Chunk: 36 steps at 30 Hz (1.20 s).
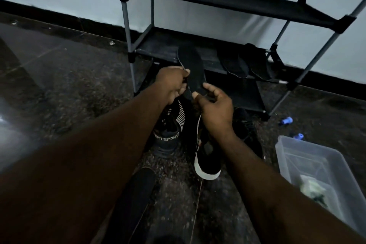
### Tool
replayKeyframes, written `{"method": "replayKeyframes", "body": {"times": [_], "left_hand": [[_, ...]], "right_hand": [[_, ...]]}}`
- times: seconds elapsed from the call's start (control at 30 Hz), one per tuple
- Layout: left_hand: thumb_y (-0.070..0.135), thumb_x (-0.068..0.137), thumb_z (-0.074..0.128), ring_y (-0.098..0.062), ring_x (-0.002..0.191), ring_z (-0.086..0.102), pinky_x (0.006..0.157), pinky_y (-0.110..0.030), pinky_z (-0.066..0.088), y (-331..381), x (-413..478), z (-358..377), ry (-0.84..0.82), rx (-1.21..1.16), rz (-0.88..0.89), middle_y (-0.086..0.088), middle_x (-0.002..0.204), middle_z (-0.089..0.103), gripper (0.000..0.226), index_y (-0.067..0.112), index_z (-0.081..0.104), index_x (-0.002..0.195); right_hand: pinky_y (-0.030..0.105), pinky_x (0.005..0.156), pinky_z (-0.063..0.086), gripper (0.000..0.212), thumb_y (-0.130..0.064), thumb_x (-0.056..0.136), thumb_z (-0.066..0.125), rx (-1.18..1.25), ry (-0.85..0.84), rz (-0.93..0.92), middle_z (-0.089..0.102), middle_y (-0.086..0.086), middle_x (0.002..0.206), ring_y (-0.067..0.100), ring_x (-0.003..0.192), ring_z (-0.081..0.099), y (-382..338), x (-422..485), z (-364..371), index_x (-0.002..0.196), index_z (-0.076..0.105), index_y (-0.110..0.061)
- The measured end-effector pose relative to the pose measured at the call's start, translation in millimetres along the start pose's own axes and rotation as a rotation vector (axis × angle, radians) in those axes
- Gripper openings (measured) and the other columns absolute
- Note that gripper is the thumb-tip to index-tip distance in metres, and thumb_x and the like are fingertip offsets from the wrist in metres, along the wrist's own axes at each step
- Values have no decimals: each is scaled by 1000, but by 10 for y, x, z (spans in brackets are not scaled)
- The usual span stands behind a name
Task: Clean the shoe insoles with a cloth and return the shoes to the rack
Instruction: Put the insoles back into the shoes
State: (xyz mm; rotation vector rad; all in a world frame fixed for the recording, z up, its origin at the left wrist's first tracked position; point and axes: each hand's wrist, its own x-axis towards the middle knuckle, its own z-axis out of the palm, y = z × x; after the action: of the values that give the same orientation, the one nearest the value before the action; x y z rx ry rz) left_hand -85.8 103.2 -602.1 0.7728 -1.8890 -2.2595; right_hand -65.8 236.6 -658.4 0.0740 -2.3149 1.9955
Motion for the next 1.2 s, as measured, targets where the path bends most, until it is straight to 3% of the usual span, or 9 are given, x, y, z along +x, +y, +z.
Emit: {"method": "replayKeyframes", "body": {"times": [0.13,0.4,0.5,0.57,0.7,0.87,1.0,1.07,1.2], "left_hand": [[36,102,61,-15,86,68,62,-23,52,-97,103,-45,-74,-21,-15,1,115,73,34,25,63,135],[43,101,61,-15,90,72,72,-27,56,-238,88,-175,-141,48,119,3,114,75,41,34,59,141],[37,102,62,-14,83,70,68,-25,56,-296,27,-280,-122,87,122,2,109,76,35,29,64,135],[29,102,62,-13,73,65,61,-22,52,-393,-61,-376,-96,111,109,1,101,75,25,25,67,127],[17,102,59,-11,56,56,48,-17,44,-665,-343,-659,-40,232,115,-2,82,71,13,19,72,103],[13,96,63,-5,46,60,48,-17,46,-897,-865,-1025,-23,502,48,1,70,71,15,17,74,86],[36,79,62,-24,87,75,80,-34,58,-1151,-1303,-1239,-110,972,-71,-7,90,78,25,18,77,88],[33,90,58,-32,110,69,96,-40,55,-1317,-1535,-1355,-126,1157,-90,-13,116,73,28,15,75,105],[34,97,54,-42,139,45,116,-49,39,-1643,-1867,-1488,-185,1474,-258,-21,150,50,54,9,52,146]], "right_hand": [[38,92,59,47,-42,82,83,-160,35,-48,76,-5,101,10,93,72,-21,370,139,123,73,-22],[29,100,53,48,-44,88,76,-337,7,-30,74,2,121,17,110,69,-192,979,375,128,71,-19],[40,99,57,76,-64,72,73,-311,-10,2,71,-2,128,21,110,72,-127,979,400,137,64,-27],[42,95,59,81,-67,71,69,-335,8,-8,74,-3,117,21,100,74,-88,848,332,143,55,-34],[31,87,53,52,-42,92,73,-399,72,-111,70,-5,109,17,98,69,-134,128,172,138,56,-22],[33,80,56,20,-24,89,75,-325,-57,-211,71,-7,92,12,83,68,-13,-1010,134,107,68,-24],[32,83,56,16,-20,88,74,-418,-231,-14,76,-4,94,17,89,71,65,-1764,116,103,74,-25],[26,81,50,16,-26,89,71,-551,-323,117,77,-1,102,21,98,71,96,-2129,88,105,74,-27],[34,86,54,39,-46,89,73,-744,-517,207,75,11,112,32,104,70,228,-2813,45,119,67,-22]]}}
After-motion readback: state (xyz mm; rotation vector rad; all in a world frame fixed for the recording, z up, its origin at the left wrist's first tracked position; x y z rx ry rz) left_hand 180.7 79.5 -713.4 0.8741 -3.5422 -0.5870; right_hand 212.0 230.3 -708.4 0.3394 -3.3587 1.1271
